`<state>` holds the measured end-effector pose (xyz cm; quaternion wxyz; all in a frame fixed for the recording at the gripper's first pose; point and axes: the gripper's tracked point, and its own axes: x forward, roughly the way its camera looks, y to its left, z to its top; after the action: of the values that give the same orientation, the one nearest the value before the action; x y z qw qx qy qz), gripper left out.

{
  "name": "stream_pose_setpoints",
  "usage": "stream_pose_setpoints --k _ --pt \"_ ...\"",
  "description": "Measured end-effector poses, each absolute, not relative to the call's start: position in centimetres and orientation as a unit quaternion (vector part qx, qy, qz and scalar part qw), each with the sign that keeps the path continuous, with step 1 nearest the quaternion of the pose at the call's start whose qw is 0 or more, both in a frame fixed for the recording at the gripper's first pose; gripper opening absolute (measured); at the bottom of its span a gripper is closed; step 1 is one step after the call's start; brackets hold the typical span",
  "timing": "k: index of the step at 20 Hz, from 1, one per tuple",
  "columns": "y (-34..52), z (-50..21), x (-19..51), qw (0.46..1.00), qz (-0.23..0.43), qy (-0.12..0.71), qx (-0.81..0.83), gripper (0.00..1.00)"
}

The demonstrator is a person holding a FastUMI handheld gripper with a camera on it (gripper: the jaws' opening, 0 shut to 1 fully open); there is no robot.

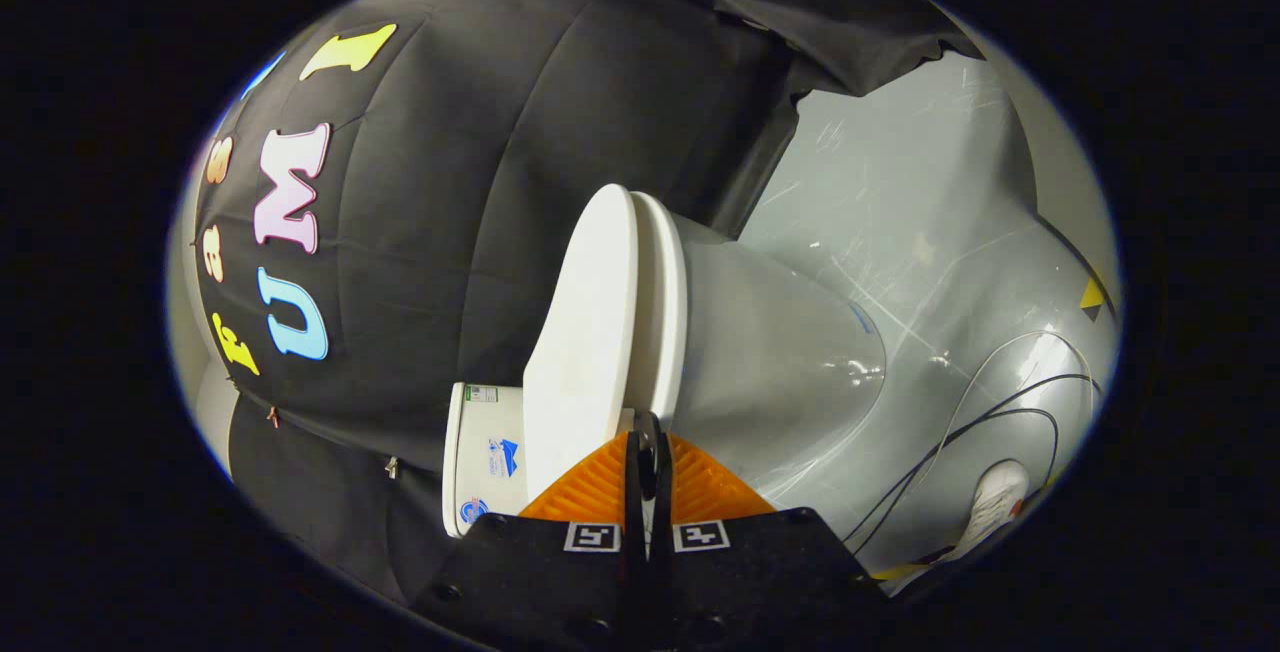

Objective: Open the toilet lid.

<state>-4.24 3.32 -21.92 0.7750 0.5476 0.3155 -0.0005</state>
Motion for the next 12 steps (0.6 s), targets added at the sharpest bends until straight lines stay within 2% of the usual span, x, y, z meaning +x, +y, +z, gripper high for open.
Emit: stream_pose_setpoints --k 12 --pt "4.7 -14.6 -3.9 0.812 0.004 0.288 0.508 0.05"
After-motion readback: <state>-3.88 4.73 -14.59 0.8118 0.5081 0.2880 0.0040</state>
